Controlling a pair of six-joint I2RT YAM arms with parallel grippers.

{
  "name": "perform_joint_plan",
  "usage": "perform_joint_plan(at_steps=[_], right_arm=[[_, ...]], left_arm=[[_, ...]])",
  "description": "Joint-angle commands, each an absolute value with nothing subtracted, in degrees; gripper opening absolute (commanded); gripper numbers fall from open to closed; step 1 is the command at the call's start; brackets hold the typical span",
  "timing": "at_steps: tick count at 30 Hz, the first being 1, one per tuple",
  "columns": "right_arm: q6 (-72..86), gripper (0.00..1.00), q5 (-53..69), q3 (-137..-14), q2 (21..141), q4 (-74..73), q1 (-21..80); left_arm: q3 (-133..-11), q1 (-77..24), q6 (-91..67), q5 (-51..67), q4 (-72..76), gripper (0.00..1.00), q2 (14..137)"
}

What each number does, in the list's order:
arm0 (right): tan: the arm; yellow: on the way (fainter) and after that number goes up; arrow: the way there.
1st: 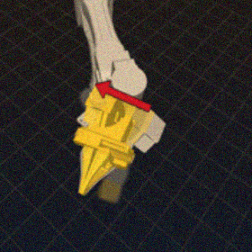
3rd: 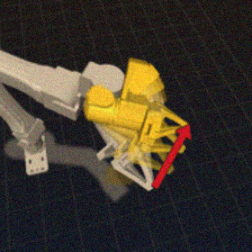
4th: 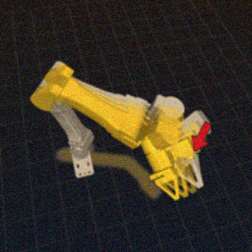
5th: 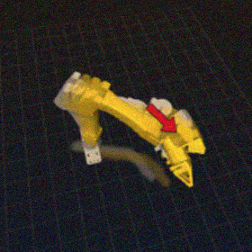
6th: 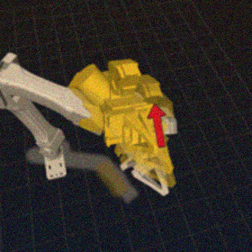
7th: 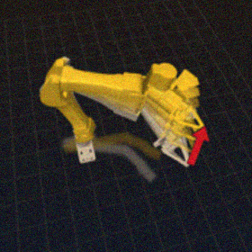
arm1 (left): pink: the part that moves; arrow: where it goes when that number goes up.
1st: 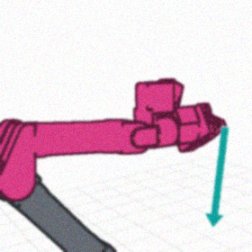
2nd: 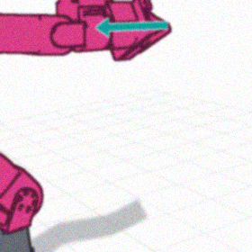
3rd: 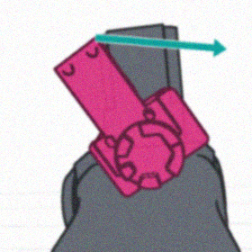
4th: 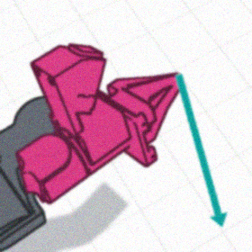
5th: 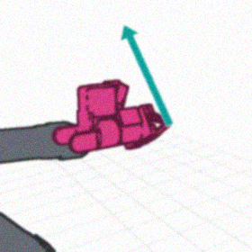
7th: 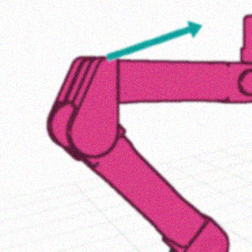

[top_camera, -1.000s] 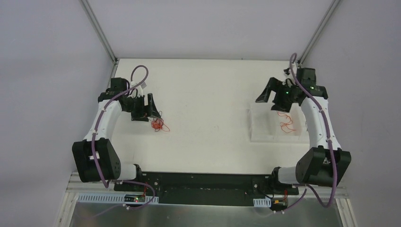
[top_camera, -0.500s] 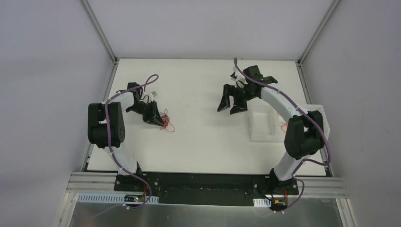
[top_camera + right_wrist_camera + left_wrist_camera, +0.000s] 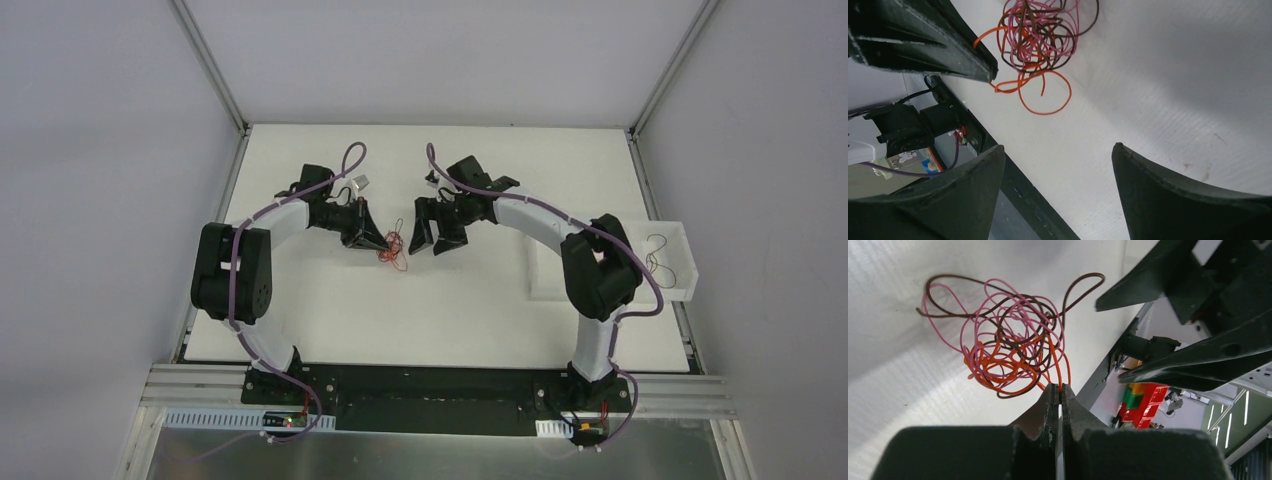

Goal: Untangle the cables

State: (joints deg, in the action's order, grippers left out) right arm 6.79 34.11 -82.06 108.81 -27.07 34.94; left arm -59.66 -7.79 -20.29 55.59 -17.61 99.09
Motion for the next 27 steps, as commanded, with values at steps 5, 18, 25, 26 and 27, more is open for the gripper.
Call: perform_joint_plan(at_steps=[5, 18, 25, 26, 27], right_arm=[[12.0, 0.79, 22.0, -86.6, 114.5, -16.3, 39.4], [16.5, 0.63, 13.7, -93.5, 124.8, -14.5, 42.4], [19.8, 0.72, 23.3, -84.8, 119.9, 3.5, 42.4], [20.5, 0.72, 23.5, -83.5, 119.4, 5.8, 42.4], [21.2, 0.72, 23.9, -82.4, 119.3, 7.9, 42.4]], left_arm=[[-57.9, -7.5, -22.8, 62.3, -13.7, 0.00, 96.8], [-58.1, -7.5, -22.1, 62.2, -13.7, 0.00, 99.5], [-57.8, -7.5, -21.8, 64.4, -13.1, 0.00, 100.5], [-57.8, -7.5, -22.2, 65.1, -12.7, 0.00, 100.7], [-57.8, -7.5, -22.5, 66.0, -12.1, 0.00, 100.7]])
